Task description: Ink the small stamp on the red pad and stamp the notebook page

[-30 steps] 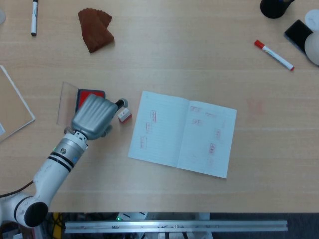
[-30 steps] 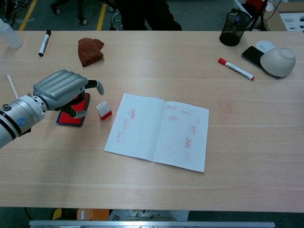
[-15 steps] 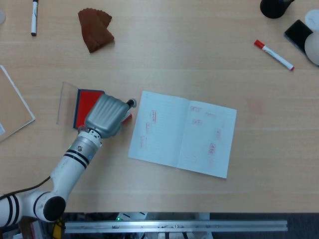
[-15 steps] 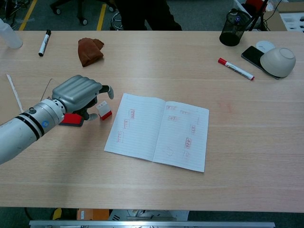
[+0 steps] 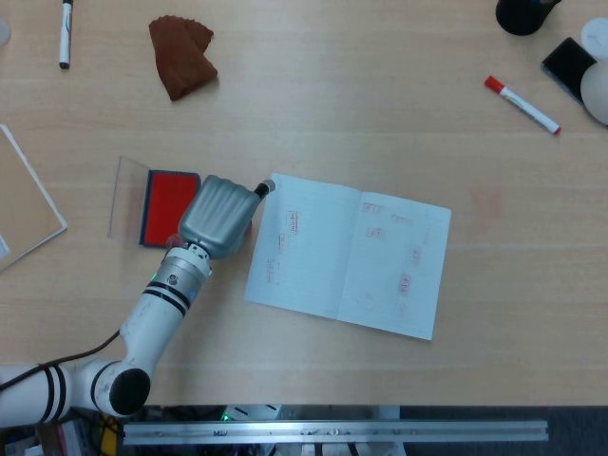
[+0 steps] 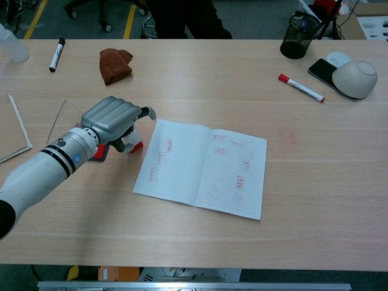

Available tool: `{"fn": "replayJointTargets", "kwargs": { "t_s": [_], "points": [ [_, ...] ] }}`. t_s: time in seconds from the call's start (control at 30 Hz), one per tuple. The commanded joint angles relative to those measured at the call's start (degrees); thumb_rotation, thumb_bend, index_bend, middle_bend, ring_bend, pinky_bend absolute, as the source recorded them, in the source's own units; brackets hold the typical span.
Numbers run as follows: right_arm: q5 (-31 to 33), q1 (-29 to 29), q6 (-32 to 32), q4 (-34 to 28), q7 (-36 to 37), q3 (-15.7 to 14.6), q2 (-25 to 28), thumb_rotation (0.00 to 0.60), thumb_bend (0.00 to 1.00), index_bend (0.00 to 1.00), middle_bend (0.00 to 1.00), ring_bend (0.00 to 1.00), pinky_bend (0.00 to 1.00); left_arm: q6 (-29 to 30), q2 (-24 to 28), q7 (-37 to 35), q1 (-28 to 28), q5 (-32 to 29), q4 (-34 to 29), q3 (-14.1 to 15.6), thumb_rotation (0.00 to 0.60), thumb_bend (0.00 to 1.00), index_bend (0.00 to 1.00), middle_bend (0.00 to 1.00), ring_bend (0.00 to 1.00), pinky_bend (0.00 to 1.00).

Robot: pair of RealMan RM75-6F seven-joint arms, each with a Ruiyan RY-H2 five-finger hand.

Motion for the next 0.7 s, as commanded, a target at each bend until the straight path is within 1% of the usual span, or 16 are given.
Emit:
{"fn": "replayJointTargets", "kwargs": {
  "t_s": [0.03, 0.17, 0.3, 0.7],
  "points": [
    [0.1, -0.1, -0.1, 0.2, 0.2, -0.1, -0.1, 0.600, 0.30, 0.11, 0.18, 0.09, 0.15, 0.6, -0.8, 0.9, -0.4, -0.5, 0.9, 0.1, 0.600, 0.22, 0.22, 0.95, 0.97, 1.00],
    [0.4, -0.2, -0.3, 0.7, 0.7, -0.1, -0.3, 0.600, 0.30, 0.11, 0.18, 0.09, 0.15, 1.4, -1.8, 1.7, -0.6, -0.9, 2.2, 0.3, 0.600, 0.22, 0.21, 0.95, 0.97, 1.00],
    [0.3, -0.4, -0.1, 1.0, 1.0, -0.1, -0.3, 0.600, 0.30, 0.11, 0.18, 0.09, 0.15, 2.3, -2.4, 2.8, -0.8, 0.0, 4.0, 1.1, 0.600, 0.22, 0.21, 0.95, 0.97, 1.00],
    [0.3, -0.6, -0.1, 0.9, 1.0, -0.1, -0.2, 0.600, 0.30, 0.11, 0.18, 0.09, 0.15, 2.9, -2.8, 1.5, -0.5, 1.6, 7.2, 2.1, 0.600, 0.22, 0.21, 0.95, 0.97, 1.00]
  ]
}}
